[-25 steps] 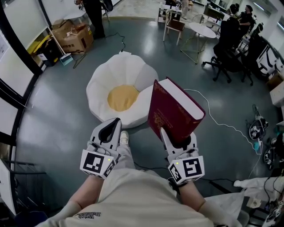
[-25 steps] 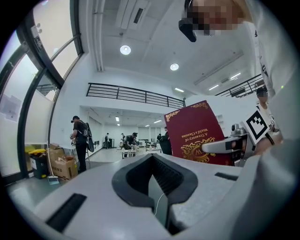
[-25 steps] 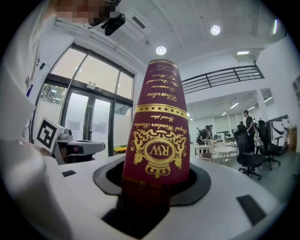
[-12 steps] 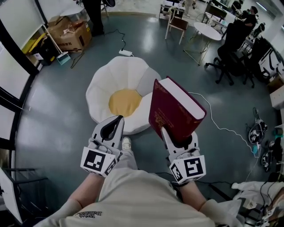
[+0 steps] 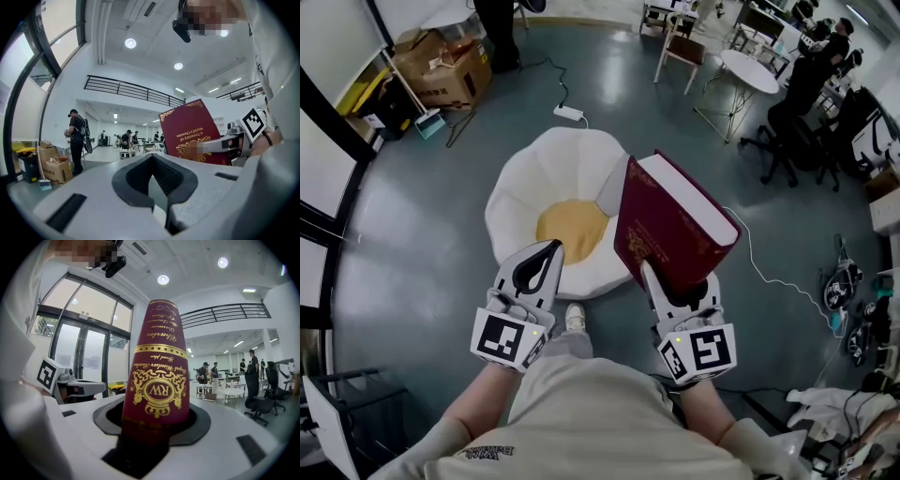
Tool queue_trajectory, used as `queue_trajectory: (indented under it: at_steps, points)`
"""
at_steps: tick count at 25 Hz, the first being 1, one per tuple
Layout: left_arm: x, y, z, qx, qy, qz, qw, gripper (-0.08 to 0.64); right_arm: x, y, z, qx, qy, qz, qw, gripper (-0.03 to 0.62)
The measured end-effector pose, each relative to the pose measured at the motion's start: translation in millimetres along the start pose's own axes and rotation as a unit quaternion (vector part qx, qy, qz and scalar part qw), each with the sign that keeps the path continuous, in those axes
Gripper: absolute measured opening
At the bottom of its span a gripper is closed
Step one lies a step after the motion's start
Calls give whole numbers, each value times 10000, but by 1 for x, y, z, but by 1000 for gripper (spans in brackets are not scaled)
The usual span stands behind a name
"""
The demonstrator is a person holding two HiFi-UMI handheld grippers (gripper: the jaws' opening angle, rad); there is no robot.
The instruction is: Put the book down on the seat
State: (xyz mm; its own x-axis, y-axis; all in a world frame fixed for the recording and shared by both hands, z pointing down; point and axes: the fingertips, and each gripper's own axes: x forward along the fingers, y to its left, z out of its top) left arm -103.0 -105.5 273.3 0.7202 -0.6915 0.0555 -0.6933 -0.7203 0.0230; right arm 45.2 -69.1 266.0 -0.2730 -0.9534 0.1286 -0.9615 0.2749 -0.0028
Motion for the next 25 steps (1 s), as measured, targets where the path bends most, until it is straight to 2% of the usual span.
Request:
queue_trajectory:
  at_steps: [7, 14, 20, 25]
  points:
    - [33, 46, 6, 51, -38, -237, 9997, 5, 56, -1, 10, 40, -22, -105, 9999, 230]
    - [44, 74, 6, 33, -21, -157, 9999, 5, 87, -2, 15, 67, -26, -93, 9999, 230]
    - [63, 72, -1, 97, 66, -27, 9999, 5, 100, -16, 17, 71, -48, 52, 9999, 230]
    - [73, 67, 4, 0, 94, 153, 9998, 5, 105, -29, 20, 52, -28, 275, 9996, 230]
